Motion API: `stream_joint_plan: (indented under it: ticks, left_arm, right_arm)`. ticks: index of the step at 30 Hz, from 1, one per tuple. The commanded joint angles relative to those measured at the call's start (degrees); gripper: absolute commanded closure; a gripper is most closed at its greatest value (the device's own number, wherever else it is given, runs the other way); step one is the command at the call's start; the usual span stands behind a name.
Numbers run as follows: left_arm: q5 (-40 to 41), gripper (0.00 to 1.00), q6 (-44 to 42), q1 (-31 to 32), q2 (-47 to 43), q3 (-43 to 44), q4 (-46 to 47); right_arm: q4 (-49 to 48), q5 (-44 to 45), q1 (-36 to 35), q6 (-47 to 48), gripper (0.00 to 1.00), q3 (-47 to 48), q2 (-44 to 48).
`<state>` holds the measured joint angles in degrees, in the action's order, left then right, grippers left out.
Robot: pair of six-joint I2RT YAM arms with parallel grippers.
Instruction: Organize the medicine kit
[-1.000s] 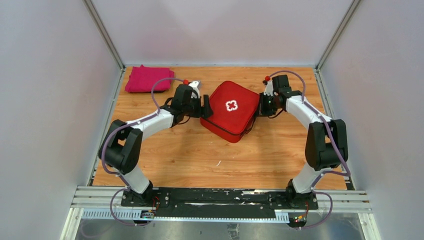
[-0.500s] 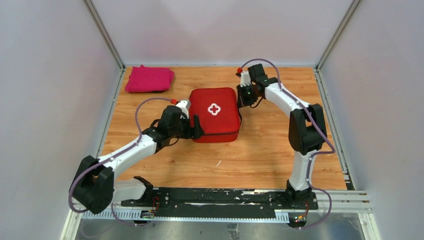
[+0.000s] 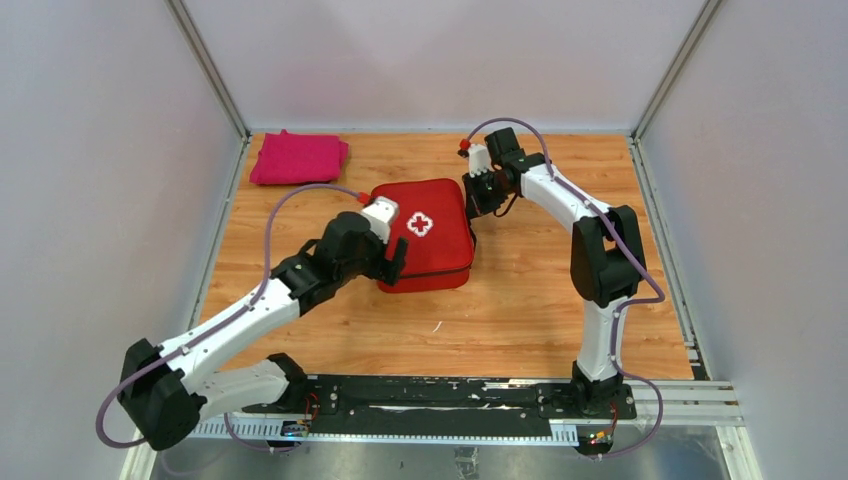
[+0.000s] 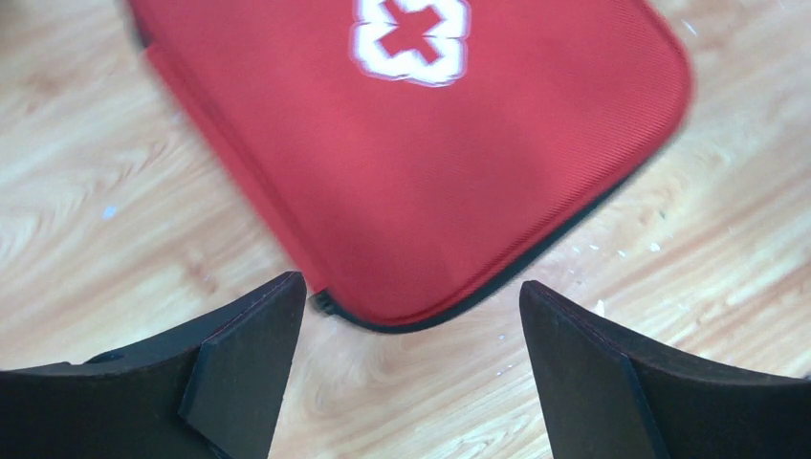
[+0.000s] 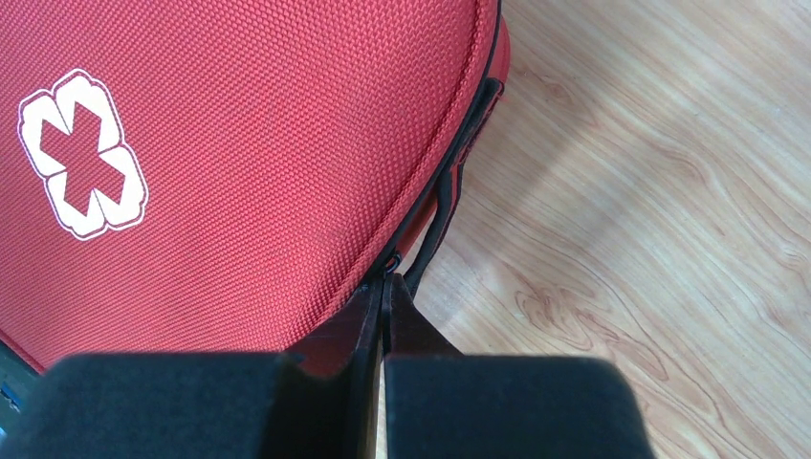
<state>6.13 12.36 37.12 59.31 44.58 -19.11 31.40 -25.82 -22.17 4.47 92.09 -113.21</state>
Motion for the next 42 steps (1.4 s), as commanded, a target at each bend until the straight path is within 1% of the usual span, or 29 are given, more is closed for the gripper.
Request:
stream_joint_plan:
  ticks: [1, 3, 6, 11, 13, 16, 21, 28, 34, 37, 42]
  left_arm:
    - [4.9, 0.12, -17.1, 10.3, 4.8, 3.1, 2.9]
    - [5.7, 0.12, -21.8, 13.6, 7.6, 3.9, 3.9]
    - [6.0, 0.12, -25.5, 16.2, 12.0, 5.8, 4.8]
    - [4.4, 0.15, -29.4, 17.4, 19.4, 9.5, 4.7]
    - [5.4, 0.16, -30.4, 17.4, 21.3, 10.7, 4.5]
    - [8.9, 0.22, -31.4, 17.4, 24.5, 12.1, 4.5]
    - [11.2, 0.25, -31.6, 17.4, 27.5, 12.3, 4.6]
    - [14.2, 0.26, -28.5, 17.3, 30.1, 12.6, 4.4]
    - [14.3, 0.28, -26.9, 16.7, 31.7, 14.2, 2.7]
    - [14.2, 0.29, -26.2, 16.4, 31.5, 14.5, 2.8]
    - [13.6, 0.29, -25.7, 15.7, 31.4, 14.8, 3.0]
  right_arm:
    - [3.2, -1.4, -0.8, 1.1, 1.00, 0.6, -1.2]
    - [3.3, -1.5, -0.9, 0.9, 1.00, 0.5, -1.3]
    - [3.3, -1.7, -0.9, 0.8, 1.00, 0.3, -1.1]
    - [3.6, -2.0, -0.9, 0.8, 1.00, 0.3, -1.0]
    - [3.8, -1.8, -0.9, 0.9, 1.00, 0.2, -0.8]
    - [4.2, -1.7, -0.9, 1.4, 1.00, -0.4, -0.3]
    - [4.4, 0.3, -0.9, 2.4, 1.00, -2.4, 0.9]
    - [8.0, 1.1, -0.8, 4.0, 1.00, -4.1, 2.3]
    - [9.4, 1.4, -0.9, 3.7, 1.00, -8.3, 5.7]
    - [10.3, 0.7, -0.9, 2.6, 1.00, -10.4, 7.4]
    - [10.7, -3.7, -0.9, -0.5, 1.00, -15.0, 10.8]
